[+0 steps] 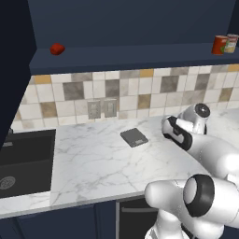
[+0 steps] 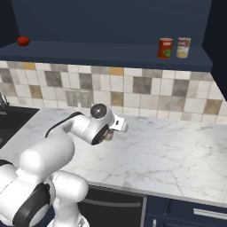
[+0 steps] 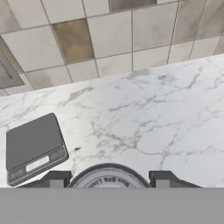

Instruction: Pick the cans from the counter and place them in their designated side in the cabinet.

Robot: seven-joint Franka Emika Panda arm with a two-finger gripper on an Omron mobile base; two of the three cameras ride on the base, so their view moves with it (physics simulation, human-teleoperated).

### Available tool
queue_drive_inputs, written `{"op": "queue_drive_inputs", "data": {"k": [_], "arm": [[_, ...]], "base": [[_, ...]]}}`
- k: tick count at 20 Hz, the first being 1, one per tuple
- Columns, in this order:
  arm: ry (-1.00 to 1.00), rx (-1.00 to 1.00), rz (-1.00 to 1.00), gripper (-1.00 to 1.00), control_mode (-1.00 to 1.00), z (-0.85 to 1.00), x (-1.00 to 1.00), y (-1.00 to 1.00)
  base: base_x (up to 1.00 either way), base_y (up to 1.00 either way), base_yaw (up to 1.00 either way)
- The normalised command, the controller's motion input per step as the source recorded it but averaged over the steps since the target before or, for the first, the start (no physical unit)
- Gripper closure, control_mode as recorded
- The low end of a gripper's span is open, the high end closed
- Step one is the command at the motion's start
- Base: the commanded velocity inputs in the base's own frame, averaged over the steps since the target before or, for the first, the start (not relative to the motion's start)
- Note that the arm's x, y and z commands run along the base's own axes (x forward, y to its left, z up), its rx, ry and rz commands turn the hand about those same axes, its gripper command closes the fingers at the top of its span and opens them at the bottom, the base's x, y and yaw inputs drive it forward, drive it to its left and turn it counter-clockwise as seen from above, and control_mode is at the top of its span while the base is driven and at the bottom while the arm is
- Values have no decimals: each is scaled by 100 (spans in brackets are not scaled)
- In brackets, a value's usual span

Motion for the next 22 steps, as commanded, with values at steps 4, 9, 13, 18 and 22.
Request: {"op": "queue_drive_inputs", "data": {"k": [4, 9, 13, 18, 22], "arm": [[-10, 0, 0, 100, -100, 39, -22, 0], [-3, -1, 0, 100, -100, 32, -39, 0], [0, -2, 0, 100, -100, 21, -52, 0], [0, -3, 0, 100, -100, 21, -55, -1], [0, -3, 0, 100, -100, 23, -54, -1]], "base": [[0, 0, 0], [0, 0, 0], [0, 0, 0], [0, 0, 0], [0, 0, 0]]}}
